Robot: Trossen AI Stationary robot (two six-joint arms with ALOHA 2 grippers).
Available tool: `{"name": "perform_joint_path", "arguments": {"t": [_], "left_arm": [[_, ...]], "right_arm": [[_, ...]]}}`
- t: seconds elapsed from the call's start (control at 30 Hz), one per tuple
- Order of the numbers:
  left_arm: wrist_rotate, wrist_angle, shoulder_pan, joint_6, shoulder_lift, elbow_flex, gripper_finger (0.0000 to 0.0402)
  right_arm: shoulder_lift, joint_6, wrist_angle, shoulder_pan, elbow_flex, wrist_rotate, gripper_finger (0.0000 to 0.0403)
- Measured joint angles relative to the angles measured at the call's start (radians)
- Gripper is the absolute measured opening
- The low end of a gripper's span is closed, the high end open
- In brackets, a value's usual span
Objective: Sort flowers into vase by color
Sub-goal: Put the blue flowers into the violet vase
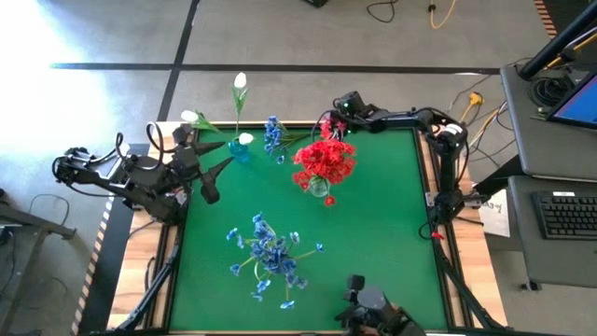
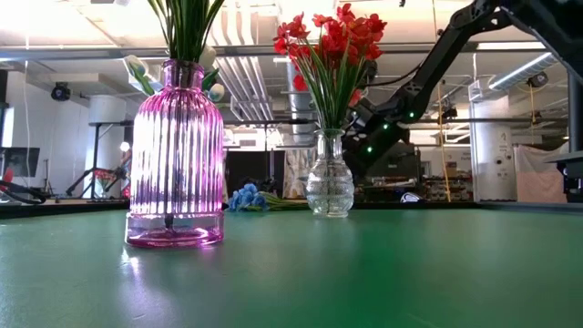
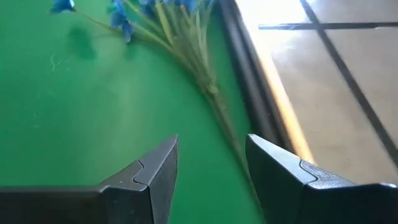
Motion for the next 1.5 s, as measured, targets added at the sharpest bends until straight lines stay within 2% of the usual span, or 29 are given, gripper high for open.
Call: {"name": "perform_joint_path", "arguments": {"t": [0.33,0.47,1.03,1.5], "left_arm": [[-0.001,0.002,0.000,0.007,0.000,0.000,0.0185],[-0.002,0.002,0.000,0.007,0.001,0.000,0.0185],[-0.002,0.002,0.000,0.007,0.001,0.000,0.0184],[-0.002,0.008,0.000,0.003,0.001,0.000,0.0185]], "right_arm": [[0.035,0.041,-0.001,0.014,0.000,0.013,0.0180],[0.035,0.041,0.005,0.014,0.000,0.053,0.0180],[0.035,0.041,0.044,0.014,0.000,0.061,0.0181],[0.066,0.017,0.070,0.036,0.000,0.137,0.0242]]}}
